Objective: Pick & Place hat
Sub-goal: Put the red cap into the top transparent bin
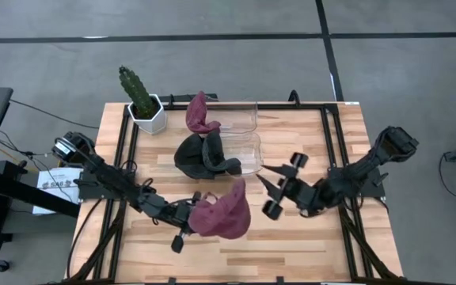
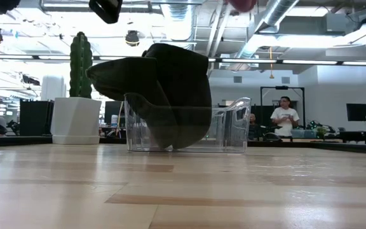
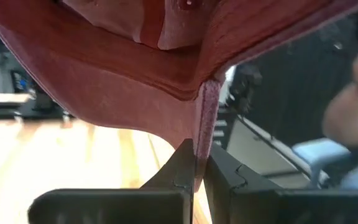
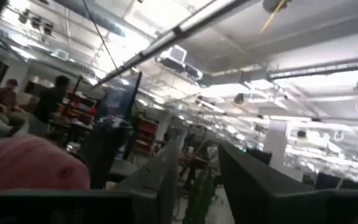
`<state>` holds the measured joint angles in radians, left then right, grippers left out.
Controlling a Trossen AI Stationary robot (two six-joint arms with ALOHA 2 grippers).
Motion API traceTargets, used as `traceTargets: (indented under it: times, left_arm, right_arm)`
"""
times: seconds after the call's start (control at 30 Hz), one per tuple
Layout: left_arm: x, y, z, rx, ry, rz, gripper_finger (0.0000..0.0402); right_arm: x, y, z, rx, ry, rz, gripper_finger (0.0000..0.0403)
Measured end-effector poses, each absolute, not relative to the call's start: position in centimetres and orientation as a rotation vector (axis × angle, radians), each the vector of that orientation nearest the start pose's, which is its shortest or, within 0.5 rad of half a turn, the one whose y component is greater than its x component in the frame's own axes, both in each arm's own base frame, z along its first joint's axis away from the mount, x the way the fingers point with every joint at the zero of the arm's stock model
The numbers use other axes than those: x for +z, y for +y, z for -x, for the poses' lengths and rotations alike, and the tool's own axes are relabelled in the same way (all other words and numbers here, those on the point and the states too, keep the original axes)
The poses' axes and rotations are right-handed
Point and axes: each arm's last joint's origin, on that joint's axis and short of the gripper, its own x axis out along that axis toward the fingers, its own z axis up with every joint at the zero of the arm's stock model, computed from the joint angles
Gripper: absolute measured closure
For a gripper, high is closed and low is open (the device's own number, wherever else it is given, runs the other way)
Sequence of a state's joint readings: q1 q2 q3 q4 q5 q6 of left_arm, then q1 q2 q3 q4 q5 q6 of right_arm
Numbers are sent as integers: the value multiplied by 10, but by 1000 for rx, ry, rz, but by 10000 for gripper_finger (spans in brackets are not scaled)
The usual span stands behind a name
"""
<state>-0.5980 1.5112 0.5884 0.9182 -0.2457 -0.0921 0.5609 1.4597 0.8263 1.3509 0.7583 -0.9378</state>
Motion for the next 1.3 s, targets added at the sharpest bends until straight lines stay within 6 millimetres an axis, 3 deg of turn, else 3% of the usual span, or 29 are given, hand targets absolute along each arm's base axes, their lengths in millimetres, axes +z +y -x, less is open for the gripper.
traceTargets:
  times: [0.17, 0.37, 0.6, 0.8, 1.0, 1.3]
  left_arm:
    - [213, -164, -245, -252, -30, 117, 387]
    - [216, -169, -242, -258, -70, 139, 387]
    - [211, -169, -244, -260, -57, 117, 387]
    - [207, -167, -249, -319, -47, 112, 387]
    - [204, -169, -250, -360, -38, 106, 387]
    - [203, -170, -249, -406, -31, 104, 387]
  right_arm:
    - [336, 127, -280, -333, -381, 454, 315]
    - [333, 125, -305, -270, -373, 536, 337]
    - [329, 139, -342, -334, -411, 719, 343]
    - [337, 139, -365, -502, -524, 788, 343]
    - [359, 124, -378, -652, -597, 806, 343]
    - [370, 94, -394, -718, -533, 863, 343]
